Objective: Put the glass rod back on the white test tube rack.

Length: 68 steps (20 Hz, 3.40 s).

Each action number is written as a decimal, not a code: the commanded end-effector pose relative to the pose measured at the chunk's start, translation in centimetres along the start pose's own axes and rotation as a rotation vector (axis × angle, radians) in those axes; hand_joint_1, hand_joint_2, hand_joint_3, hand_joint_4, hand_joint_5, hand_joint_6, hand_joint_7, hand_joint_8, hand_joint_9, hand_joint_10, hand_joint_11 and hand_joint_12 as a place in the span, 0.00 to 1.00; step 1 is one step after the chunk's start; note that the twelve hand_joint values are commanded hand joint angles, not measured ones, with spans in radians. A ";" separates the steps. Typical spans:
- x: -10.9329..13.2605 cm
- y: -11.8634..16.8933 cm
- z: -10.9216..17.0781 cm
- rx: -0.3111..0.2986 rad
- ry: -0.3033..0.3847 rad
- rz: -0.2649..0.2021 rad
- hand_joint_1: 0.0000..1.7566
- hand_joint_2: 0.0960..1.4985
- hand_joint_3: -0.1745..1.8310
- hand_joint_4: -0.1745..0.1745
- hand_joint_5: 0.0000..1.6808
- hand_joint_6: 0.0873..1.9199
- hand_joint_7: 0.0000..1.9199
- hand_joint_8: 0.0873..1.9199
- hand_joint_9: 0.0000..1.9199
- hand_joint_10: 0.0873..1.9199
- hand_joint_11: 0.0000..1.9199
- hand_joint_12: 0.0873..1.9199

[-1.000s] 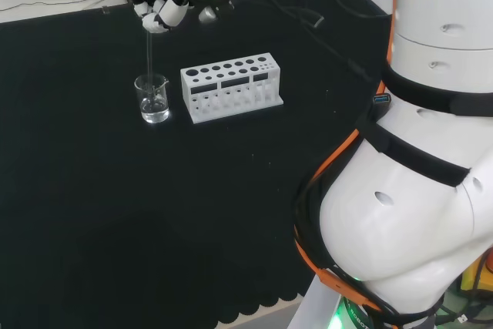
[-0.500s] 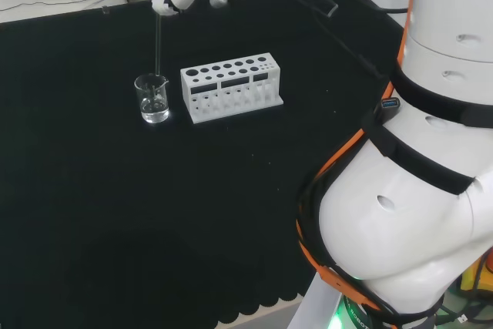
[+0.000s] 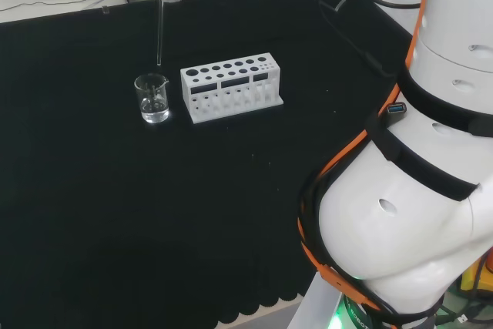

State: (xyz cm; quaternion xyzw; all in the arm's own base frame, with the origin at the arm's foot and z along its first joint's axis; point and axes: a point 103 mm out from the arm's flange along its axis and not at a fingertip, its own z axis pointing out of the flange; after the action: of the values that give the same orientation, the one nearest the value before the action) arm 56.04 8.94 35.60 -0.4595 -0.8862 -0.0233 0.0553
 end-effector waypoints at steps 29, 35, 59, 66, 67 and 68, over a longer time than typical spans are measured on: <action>-6.2 -4.8 -4.3 -0.061 -0.037 0.146 0.67 0.39 0.54 0.00 0.64 0.57 0.73 0.72 0.98 0.60 0.99 0.56; -7.3 -5.8 -4.7 -0.075 -0.041 0.177 0.67 0.39 0.54 0.00 0.64 0.56 0.74 0.72 0.98 0.60 0.99 0.56; -11.0 -11.1 -8.2 -0.101 -0.098 0.260 0.67 0.38 0.54 0.00 0.64 0.56 0.74 0.71 0.98 0.60 0.99 0.56; -11.8 -12.8 -7.2 -0.087 -0.093 0.284 0.67 0.38 0.54 0.00 0.65 0.56 0.74 0.71 0.98 0.60 0.99 0.56; -11.8 -12.9 -7.0 -0.085 -0.093 0.284 0.67 0.38 0.54 0.00 0.65 0.56 0.74 0.71 0.98 0.60 0.99 0.56; -11.7 -13.0 -6.8 -0.083 -0.093 0.282 0.67 0.38 0.54 0.00 0.65 0.56 0.74 0.71 0.98 0.60 0.99 0.56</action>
State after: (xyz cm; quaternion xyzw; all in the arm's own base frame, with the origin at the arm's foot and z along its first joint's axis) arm 53.10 -8.27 41.63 -0.5808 -0.8134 -0.0329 -0.0032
